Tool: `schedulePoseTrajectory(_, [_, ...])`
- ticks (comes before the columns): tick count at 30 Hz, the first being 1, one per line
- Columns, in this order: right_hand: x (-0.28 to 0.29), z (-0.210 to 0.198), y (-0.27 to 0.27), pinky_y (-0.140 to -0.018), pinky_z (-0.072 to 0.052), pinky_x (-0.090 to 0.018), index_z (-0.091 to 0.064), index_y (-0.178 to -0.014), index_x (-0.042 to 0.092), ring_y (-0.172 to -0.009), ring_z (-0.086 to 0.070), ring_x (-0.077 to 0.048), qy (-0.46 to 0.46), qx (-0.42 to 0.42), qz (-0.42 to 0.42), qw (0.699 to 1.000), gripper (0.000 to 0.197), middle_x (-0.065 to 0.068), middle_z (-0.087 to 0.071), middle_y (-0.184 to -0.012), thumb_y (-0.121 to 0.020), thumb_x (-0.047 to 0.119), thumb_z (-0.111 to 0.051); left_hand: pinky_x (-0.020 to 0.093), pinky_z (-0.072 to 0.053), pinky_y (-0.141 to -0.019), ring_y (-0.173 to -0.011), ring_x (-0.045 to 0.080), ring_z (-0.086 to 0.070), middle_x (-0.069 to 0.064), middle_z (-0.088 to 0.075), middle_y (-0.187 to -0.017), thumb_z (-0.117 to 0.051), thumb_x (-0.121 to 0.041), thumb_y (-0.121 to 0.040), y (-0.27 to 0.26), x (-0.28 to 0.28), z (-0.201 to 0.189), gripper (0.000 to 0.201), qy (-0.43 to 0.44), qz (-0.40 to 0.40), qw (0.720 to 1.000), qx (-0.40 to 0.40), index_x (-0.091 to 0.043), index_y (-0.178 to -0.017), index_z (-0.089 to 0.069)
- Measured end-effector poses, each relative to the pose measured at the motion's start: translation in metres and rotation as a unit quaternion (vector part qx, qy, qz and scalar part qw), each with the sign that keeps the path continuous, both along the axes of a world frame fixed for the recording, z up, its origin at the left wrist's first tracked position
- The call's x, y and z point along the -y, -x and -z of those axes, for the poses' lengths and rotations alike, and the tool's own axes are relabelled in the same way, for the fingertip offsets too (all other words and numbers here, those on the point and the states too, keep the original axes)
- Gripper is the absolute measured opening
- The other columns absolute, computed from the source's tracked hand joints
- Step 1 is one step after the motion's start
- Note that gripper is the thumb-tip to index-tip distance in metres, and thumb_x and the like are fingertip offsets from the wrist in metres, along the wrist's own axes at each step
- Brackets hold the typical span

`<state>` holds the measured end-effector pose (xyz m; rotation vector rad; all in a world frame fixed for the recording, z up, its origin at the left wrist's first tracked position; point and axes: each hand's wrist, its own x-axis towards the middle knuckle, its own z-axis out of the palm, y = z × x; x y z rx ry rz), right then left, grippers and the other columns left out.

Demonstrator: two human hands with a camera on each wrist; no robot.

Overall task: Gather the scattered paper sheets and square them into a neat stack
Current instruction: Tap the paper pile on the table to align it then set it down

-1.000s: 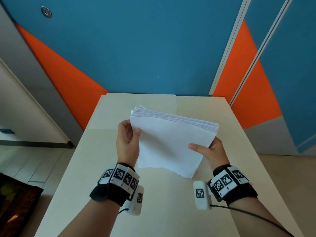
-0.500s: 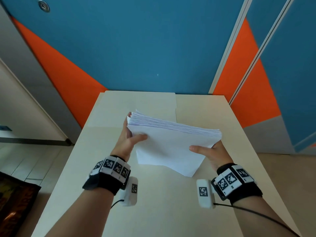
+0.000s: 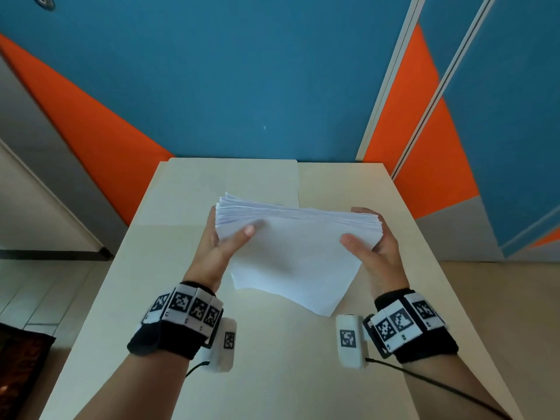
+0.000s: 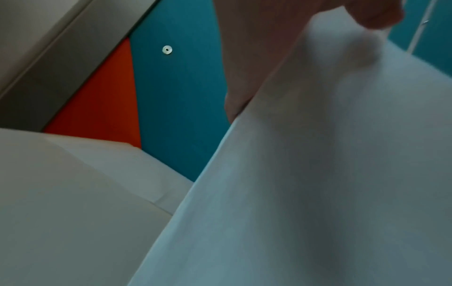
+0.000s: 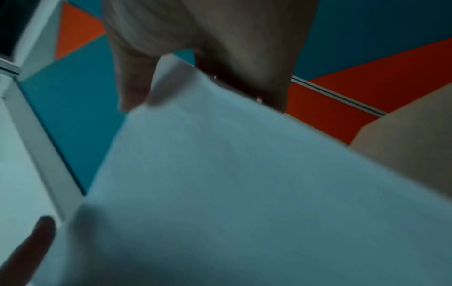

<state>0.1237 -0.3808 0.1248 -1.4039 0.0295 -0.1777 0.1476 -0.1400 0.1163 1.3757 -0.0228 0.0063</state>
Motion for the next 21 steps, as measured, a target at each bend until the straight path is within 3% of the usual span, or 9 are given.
schedulePoseTrajectory(2, [-0.012, -0.005, 0.003, -0.071, -0.055, -0.026, -0.059, -0.099, 0.022, -0.086, -0.065, -0.014, -0.026, 0.018, 0.056, 0.998, 0.027, -0.006, -0.064, -0.098, -0.075, 0.029, -0.07, 0.017, -0.049, -0.083, -0.093, -0.001, -0.064, -0.016, -0.069, -0.098, -0.063, -0.049, -0.065, 0.005, 0.011, -0.01, 0.048, 0.023, -0.034, 0.999, 0.019, -0.03, -0.108, -0.055])
schedulePoseTrajectory(4, [-0.025, -0.007, 0.005, -0.08, -0.055, -0.043, -0.063, -0.088, 0.022, -0.093, -0.063, -0.033, -0.046, 0.016, 0.127, 0.991, 0.031, -0.013, -0.065, -0.096, -0.075, 0.05, -0.063, 0.018, -0.038, -0.095, -0.096, -0.008, -0.053, -0.02, -0.057, -0.102, -0.048, -0.054, -0.082, 0.007, 0.021, -0.017, 0.032, 0.039, -0.109, 0.993, 0.004, -0.034, -0.106, -0.054])
schedulePoseTrajectory(5, [-0.03, -0.008, 0.004, -0.084, -0.052, -0.046, -0.064, -0.081, 0.022, -0.092, -0.062, -0.035, -0.053, 0.012, 0.155, 0.986, 0.03, -0.011, -0.065, -0.091, -0.076, 0.052, -0.062, 0.02, -0.035, -0.091, -0.09, -0.009, -0.05, -0.017, -0.054, -0.098, -0.046, -0.052, -0.087, 0.005, 0.024, -0.02, 0.026, 0.044, -0.141, 0.989, 0.0, -0.032, -0.099, -0.056])
schedulePoseTrajectory(7, [-0.035, -0.013, 0.0, -0.078, -0.052, -0.03, -0.063, -0.071, 0.023, -0.081, -0.063, -0.015, -0.039, 0.014, 0.205, 0.978, 0.02, 0.002, -0.064, -0.078, -0.082, 0.039, -0.063, 0.029, -0.035, -0.076, -0.076, 0.008, -0.05, -0.001, -0.052, -0.083, -0.055, -0.046, -0.082, 0.0, 0.026, -0.027, 0.023, 0.036, -0.172, 0.984, 0.01, -0.025, -0.073, -0.055])
schedulePoseTrajectory(10, [-0.033, -0.019, -0.006, -0.068, -0.043, -0.007, -0.061, -0.071, 0.016, -0.067, -0.056, 0.008, -0.01, 0.043, 0.231, 0.972, 0.017, 0.008, -0.061, -0.072, -0.085, 0.007, -0.058, 0.033, -0.037, -0.077, -0.077, 0.02, -0.051, 0.006, -0.06, -0.076, -0.057, -0.024, -0.077, -0.01, 0.024, -0.03, 0.016, 0.019, -0.193, 0.981, 0.013, -0.022, -0.062, -0.055])
schedulePoseTrajectory(13, [-0.032, -0.02, -0.008, -0.064, -0.043, -0.006, -0.062, -0.079, 0.015, -0.064, -0.055, 0.002, 0.012, 0.061, 0.228, 0.972, 0.019, 0.007, -0.063, -0.07, -0.085, 0.0, -0.051, 0.032, -0.039, -0.077, -0.075, 0.018, -0.054, -0.002, -0.065, -0.069, -0.052, -0.018, -0.082, -0.013, 0.022, -0.031, 0.023, 0.01, -0.166, 0.985, 0.042, -0.023, -0.06, -0.054])
schedulePoseTrajectory(16, [-0.028, -0.019, -0.006, -0.068, -0.042, -0.005, -0.061, -0.085, 0.024, -0.067, -0.054, 0.005, 0.033, 0.089, 0.199, 0.975, 0.01, 0.013, -0.06, -0.069, -0.087, 0.014, -0.058, 0.022, -0.04, -0.061, -0.063, 0.011, -0.05, -0.008, -0.059, -0.067, -0.05, -0.032, -0.091, -0.011, 0.018, -0.026, 0.025, -0.006, -0.139, 0.987, 0.076, -0.024, -0.067, -0.053])
schedulePoseTrajectory(18, [-0.021, -0.016, -0.003, -0.07, -0.041, -0.003, -0.057, -0.093, 0.028, -0.068, -0.054, 0.005, 0.051, 0.101, 0.148, 0.983, 0.021, 0.005, -0.055, -0.071, -0.078, 0.021, -0.07, 0.021, -0.037, -0.054, -0.059, 0.013, -0.045, -0.007, -0.054, -0.068, -0.06, -0.038, -0.078, -0.01, 0.013, -0.018, 0.015, -0.015, -0.096, 0.991, 0.092, -0.027, -0.077, -0.051])
schedulePoseTrajectory(21, [-0.01, -0.004, 0.0, -0.067, -0.047, -0.009, -0.059, -0.095, 0.03, -0.068, -0.058, 0.0, 0.068, 0.061, 0.081, 0.993, 0.041, 0.003, -0.058, -0.073, -0.065, 0.013, -0.08, 0.016, -0.049, -0.058, -0.063, 0.004, -0.062, -0.011, -0.065, -0.072, -0.071, -0.036, -0.055, -0.015, 0.003, 0.0, 0.042, -0.029, -0.023, 0.997, 0.075, -0.024, -0.091, -0.054])
